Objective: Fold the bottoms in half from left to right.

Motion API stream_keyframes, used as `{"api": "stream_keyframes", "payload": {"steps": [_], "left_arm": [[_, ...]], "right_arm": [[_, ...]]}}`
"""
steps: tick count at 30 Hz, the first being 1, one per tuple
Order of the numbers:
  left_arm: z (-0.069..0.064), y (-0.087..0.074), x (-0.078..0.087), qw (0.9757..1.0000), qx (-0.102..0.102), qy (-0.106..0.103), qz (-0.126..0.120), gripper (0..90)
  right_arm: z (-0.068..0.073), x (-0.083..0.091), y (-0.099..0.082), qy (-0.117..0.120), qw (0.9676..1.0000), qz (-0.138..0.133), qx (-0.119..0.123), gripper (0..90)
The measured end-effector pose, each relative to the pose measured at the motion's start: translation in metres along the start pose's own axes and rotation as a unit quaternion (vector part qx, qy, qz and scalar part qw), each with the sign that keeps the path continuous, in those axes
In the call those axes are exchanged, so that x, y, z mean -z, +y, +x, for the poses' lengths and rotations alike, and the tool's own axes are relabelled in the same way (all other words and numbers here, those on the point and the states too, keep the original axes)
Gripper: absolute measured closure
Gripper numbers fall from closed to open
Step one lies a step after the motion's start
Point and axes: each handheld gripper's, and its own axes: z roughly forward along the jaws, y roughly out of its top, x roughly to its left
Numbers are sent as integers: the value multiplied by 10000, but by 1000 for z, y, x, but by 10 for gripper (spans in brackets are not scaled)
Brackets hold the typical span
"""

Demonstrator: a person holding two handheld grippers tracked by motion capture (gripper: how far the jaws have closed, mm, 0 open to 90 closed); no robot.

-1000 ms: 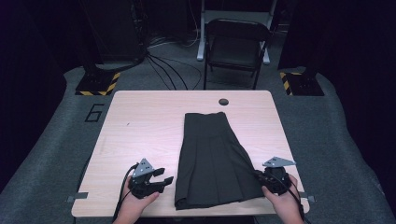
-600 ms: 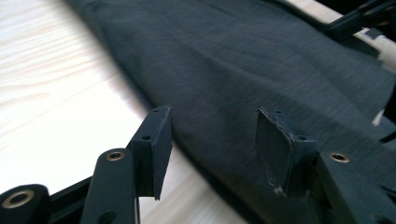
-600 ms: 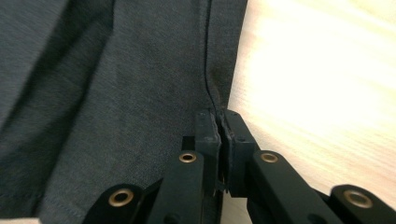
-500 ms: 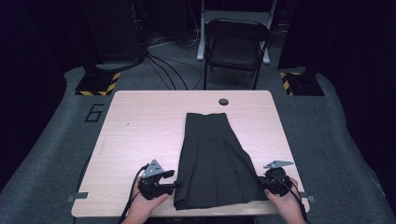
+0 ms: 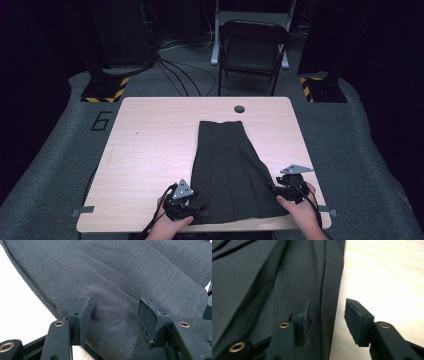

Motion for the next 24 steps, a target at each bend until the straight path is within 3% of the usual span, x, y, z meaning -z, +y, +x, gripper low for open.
{"api": "stream_keyframes", "payload": {"steps": [2,6,10,15,16,22,24], "left_arm": [[4,4,4,10000,56,29,-37,430],[15,11,8,9992,230,301,-154,391],[28,13,1,9982,307,507,-16,366],[35,10,-11,9978,396,517,74,363],[35,10,-15,9976,438,528,77,358],[35,7,-21,9976,443,522,91,358],[36,4,-24,9975,545,449,36,372]], "right_arm": [[0,-8,5,5,10000,-24,41,508],[0,-25,10,13,10000,47,21,478],[2,-31,10,-33,10000,71,0,461],[1,-37,7,-12,9999,-33,128,421],[1,-38,6,12,10000,13,27,408],[-1,-42,3,41,10000,63,-17,398],[-5,-43,0,100,9999,43,36,398]]}}
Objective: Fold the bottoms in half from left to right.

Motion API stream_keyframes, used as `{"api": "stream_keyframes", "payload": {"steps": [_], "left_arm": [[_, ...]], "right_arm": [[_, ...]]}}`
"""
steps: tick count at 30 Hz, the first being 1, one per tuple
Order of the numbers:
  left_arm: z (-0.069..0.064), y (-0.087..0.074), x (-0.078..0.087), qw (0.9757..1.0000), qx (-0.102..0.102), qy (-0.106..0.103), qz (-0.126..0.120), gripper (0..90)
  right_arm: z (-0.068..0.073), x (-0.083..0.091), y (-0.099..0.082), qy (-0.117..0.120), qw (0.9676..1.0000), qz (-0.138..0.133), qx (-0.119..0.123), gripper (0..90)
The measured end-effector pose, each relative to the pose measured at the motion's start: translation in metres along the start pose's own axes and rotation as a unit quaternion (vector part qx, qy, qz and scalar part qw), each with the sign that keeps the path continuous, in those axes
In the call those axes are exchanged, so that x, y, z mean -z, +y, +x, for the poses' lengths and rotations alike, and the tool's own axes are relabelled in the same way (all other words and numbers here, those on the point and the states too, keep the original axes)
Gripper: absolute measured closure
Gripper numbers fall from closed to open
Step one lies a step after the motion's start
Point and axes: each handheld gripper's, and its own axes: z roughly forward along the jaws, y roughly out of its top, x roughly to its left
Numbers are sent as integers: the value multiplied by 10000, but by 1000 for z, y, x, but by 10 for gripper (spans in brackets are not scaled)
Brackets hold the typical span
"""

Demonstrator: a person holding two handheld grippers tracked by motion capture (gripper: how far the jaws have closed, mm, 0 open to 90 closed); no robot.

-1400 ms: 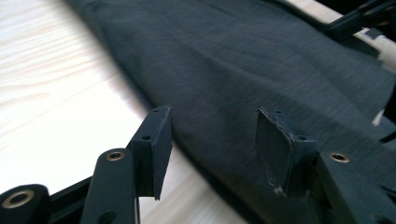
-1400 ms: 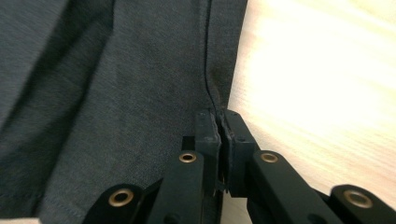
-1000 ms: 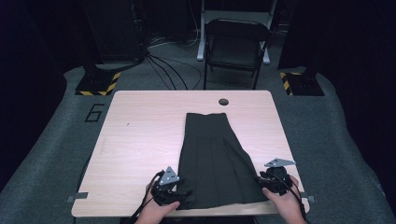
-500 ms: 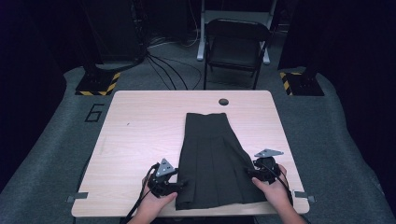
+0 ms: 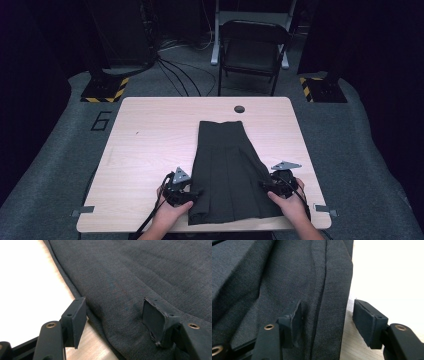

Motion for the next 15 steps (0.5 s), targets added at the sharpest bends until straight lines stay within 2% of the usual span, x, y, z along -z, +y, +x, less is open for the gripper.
{"api": "stream_keyframes", "payload": {"steps": [3,4,6,8,10,11,12,13,14,15], "left_arm": [[2,-2,-1,9999,57,-79,-27,390],[2,-2,-2,9999,38,-88,-55,396],[1,-2,-2,10000,10,-84,-46,410],[0,-2,-2,9999,-15,-107,-56,467],[0,-3,-2,9999,-36,-129,-65,491],[0,-3,-3,9999,-24,-135,-100,513],[0,-3,-3,9998,23,-132,-119,513],[0,-4,-3,9998,64,-141,-141,540],[0,-4,-4,9997,99,-166,-163,598],[0,-4,-4,9996,126,-163,-189,598]], "right_arm": [[2,0,-1,3,9999,-20,-100,415],[2,0,-1,25,10000,-55,61,442],[3,0,0,56,9999,-42,77,473],[6,0,0,90,10000,-41,13,521],[6,0,0,109,9999,-46,24,533],[6,0,0,163,9999,-37,41,595],[6,0,0,163,9999,-37,41,595],[6,0,0,194,9998,-73,79,628],[8,0,0,279,9996,-21,15,698],[8,0,0,279,9996,-21,15,698]]}}
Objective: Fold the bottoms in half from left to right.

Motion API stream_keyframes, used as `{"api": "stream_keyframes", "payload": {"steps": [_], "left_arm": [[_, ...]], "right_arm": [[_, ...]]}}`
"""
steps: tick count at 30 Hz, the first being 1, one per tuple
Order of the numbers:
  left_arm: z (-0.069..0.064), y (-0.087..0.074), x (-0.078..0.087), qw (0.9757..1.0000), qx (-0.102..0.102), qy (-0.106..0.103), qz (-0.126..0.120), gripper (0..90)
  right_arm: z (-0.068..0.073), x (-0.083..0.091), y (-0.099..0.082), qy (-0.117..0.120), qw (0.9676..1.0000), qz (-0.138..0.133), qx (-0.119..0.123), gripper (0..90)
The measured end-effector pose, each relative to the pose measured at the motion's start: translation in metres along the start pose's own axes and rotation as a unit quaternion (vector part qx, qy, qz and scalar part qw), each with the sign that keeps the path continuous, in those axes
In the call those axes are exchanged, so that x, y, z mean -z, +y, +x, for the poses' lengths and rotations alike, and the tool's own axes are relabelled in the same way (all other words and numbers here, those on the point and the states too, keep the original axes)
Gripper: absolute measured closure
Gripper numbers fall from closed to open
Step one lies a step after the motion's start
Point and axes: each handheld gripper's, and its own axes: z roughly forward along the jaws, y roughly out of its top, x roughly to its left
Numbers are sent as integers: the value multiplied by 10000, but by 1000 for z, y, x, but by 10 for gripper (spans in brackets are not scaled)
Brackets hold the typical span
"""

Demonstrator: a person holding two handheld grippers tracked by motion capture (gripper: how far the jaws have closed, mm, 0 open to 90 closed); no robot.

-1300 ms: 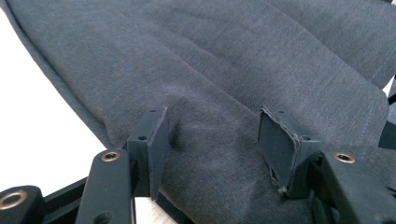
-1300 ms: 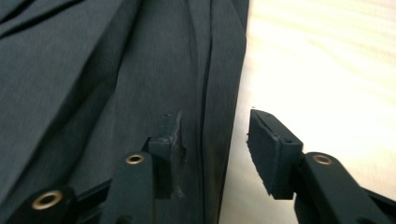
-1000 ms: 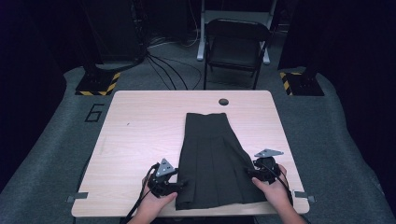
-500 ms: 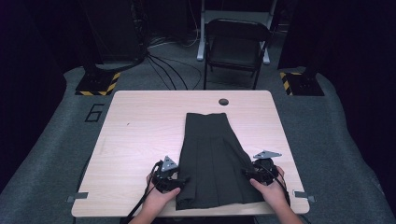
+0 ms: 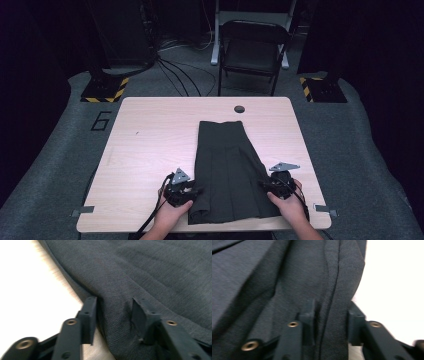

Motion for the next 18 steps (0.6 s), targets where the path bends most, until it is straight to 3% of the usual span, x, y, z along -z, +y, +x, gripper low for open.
{"api": "stream_keyframes", "payload": {"steps": [1,3,5,11,14,17,18], "left_arm": [[-1,0,0,10000,69,5,-8,628],[-2,1,0,10000,6,40,-28,727],[-3,3,2,9999,-133,81,24,781],[3,8,6,9996,-224,155,55,831],[8,10,13,9995,-215,213,94,835],[17,10,26,9992,-210,308,125,836],[21,9,33,9990,-232,362,136,836]], "right_arm": [[1,0,0,17,10000,-11,-6,723],[2,-1,2,42,9999,-19,111,802],[4,-1,4,3,9999,20,148,824],[6,2,7,36,9999,67,107,844],[10,4,12,131,9997,39,218,848],[21,4,18,236,9993,75,294,848],[31,2,22,290,9986,103,424,848]]}}
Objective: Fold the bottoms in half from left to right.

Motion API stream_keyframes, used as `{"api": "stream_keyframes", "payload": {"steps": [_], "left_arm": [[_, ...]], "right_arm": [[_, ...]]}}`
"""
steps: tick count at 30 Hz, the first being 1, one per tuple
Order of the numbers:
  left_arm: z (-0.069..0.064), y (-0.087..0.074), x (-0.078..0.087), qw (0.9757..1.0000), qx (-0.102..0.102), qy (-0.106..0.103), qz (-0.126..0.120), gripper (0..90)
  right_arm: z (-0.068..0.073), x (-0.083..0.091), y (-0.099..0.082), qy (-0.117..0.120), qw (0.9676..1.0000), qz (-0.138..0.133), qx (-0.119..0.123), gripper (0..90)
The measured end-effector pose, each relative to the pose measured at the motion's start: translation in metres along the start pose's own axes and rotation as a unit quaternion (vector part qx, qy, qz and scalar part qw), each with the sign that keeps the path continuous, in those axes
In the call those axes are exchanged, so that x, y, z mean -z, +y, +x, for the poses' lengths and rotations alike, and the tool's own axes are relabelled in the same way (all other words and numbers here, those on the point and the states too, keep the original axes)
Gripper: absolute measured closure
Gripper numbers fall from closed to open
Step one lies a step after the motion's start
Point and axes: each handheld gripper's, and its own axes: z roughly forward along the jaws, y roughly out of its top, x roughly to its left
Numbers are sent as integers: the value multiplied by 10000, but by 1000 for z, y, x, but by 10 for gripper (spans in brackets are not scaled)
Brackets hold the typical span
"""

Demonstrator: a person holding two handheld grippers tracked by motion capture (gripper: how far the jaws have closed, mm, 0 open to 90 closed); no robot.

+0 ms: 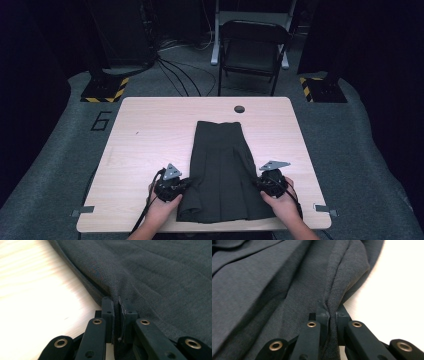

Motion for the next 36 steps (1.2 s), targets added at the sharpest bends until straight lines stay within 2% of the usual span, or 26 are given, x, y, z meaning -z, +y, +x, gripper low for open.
{"api": "stream_keyframes", "payload": {"steps": [3,7,8,9,11,13,17,20,23,29,30,32,34,36], "left_arm": [[7,-4,10,10000,-36,54,50,836],[18,-12,24,9998,-43,154,111,836],[22,-14,29,9997,-34,110,209,835],[23,-16,32,9997,5,112,200,835],[25,-19,36,9997,17,107,213,835],[25,-22,39,9997,20,108,216,834],[24,-26,41,9996,-64,103,267,832],[24,-29,39,9995,4,52,319,829],[22,-29,39,9994,-43,71,325,825],[21,-30,41,9993,26,-37,380,825],[20,-32,39,9995,76,2,310,823],[20,-32,39,9995,53,1,326,820],[21,-32,39,9994,130,-32,311,808],[22,-33,39,9996,139,-35,239,769]], "right_arm": [[11,-3,4,99,9999,35,44,848],[28,-9,10,277,9993,113,232,848],[32,-10,11,326,9990,139,268,847],[39,-12,13,417,9984,174,327,847],[43,-13,13,450,9983,201,321,847],[45,-14,12,483,9979,223,378,847],[48,-16,7,404,9977,311,438,844],[46,-17,3,423,9977,381,373,839],[44,-16,2,435,9980,327,324,840],[44,-14,0,422,9976,415,349,841],[44,-13,0,415,9979,406,286,841],[43,-13,0,445,9978,409,268,839],[43,-12,0,490,9978,394,221,794],[42,-12,-1,436,9983,321,191,689]]}}
